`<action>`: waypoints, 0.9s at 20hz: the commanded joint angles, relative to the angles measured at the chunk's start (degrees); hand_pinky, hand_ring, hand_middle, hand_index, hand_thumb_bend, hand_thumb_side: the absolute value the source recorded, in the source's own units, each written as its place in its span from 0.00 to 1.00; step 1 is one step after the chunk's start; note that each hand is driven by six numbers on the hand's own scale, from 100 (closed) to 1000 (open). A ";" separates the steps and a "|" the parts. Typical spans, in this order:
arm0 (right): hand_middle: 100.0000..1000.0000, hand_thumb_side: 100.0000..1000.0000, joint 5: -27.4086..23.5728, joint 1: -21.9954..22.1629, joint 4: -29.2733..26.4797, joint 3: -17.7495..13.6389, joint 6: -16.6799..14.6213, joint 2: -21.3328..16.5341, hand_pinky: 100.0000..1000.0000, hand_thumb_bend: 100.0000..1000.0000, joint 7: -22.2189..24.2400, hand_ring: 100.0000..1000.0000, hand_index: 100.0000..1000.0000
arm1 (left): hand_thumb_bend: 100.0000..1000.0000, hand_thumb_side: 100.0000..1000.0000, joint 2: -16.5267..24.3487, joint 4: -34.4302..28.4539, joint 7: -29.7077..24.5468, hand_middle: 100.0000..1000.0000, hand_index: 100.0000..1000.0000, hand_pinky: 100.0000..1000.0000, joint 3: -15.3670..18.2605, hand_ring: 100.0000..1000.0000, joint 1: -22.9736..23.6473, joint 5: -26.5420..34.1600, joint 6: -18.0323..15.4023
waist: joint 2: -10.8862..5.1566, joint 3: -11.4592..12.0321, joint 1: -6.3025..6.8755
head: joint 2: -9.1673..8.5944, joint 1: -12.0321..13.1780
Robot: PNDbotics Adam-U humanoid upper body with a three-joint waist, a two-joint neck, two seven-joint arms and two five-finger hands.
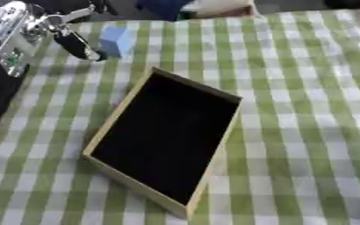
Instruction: Pick up objects on the table and place them in the box.
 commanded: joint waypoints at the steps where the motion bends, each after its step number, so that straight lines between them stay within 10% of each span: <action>1: 0.64 1.00 0.21 -0.39 -1.09 -0.50 -0.06 -0.92 0.66 0.00 -0.23 0.69 0.85 | 0.41 0.06 1.40 -0.08 0.18 0.83 0.89 0.82 1.00 0.83 -1.68 -0.15 0.56 | -0.87 -0.18 -0.10 | -0.94 0.56; 18: 0.64 1.00 0.12 -1.43 -1.09 -0.56 -0.15 -0.72 0.65 0.00 -0.94 0.68 0.84 | 0.30 0.00 2.51 1.75 0.90 0.84 0.89 0.82 2.91 0.83 -3.62 -1.46 3.43 | 2.04 -1.61 0.74 | -3.54 2.55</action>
